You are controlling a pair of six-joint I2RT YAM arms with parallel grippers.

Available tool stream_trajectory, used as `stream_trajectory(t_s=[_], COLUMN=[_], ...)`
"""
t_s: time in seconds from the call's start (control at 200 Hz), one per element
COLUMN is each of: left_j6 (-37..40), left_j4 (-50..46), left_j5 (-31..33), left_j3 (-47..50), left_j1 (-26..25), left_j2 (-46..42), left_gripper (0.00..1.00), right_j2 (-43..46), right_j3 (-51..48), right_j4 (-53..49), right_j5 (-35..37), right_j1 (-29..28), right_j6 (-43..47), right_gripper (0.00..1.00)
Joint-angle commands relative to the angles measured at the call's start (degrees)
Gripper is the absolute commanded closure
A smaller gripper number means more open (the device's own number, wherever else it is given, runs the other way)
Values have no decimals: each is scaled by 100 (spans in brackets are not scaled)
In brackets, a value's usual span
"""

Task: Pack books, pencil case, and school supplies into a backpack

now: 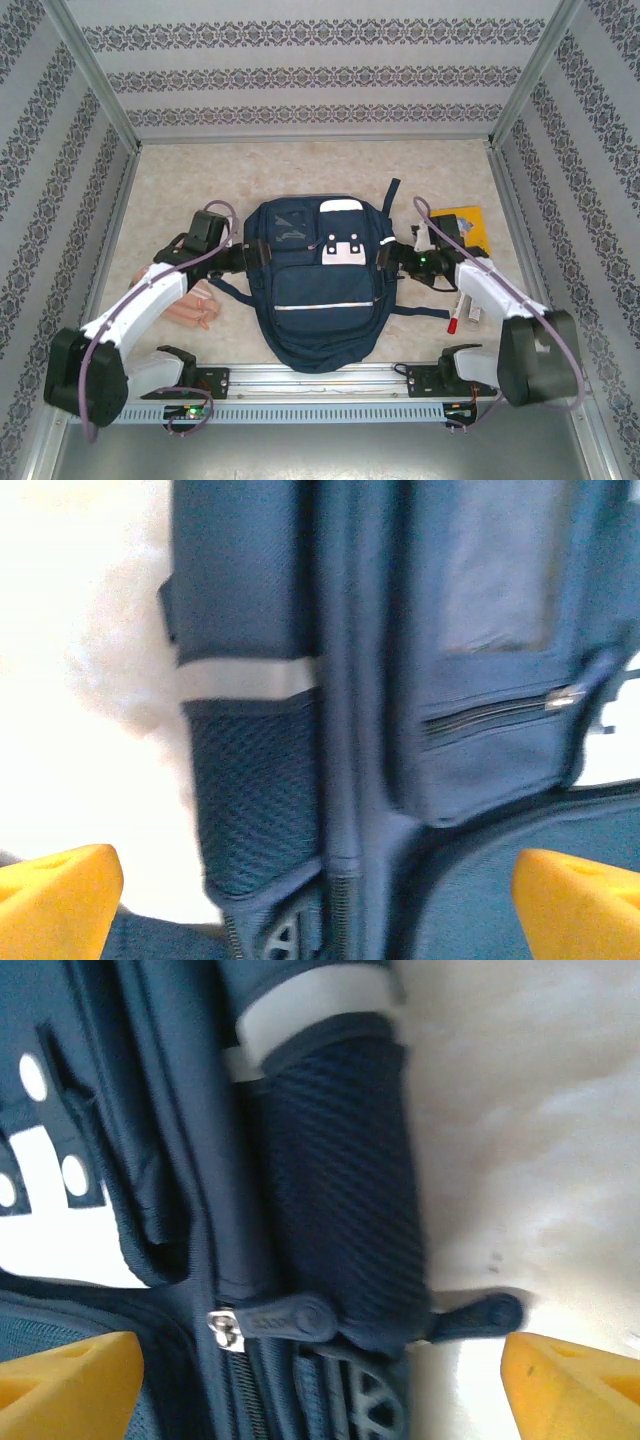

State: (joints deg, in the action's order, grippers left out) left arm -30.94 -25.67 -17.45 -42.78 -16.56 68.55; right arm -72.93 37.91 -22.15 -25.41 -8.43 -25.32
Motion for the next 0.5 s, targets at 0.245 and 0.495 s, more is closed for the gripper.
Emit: stream_trajectory(t_s=[0.245,0.495], left_j6=[-522,-62], left_j4=[694,584], left_j5=[-947,-1589], left_j3=[-376,-1064], left_j1=[-243,-202], left_j2=[1770,1975], left_gripper=[14,71], right_j2=[-1772,-1508], right_j3=[1212,1376], right_j4=[-107,435], right_j5=[-456,-1722], right_j1=[63,-84], right_j6=[1165,855], right_gripper=[35,100])
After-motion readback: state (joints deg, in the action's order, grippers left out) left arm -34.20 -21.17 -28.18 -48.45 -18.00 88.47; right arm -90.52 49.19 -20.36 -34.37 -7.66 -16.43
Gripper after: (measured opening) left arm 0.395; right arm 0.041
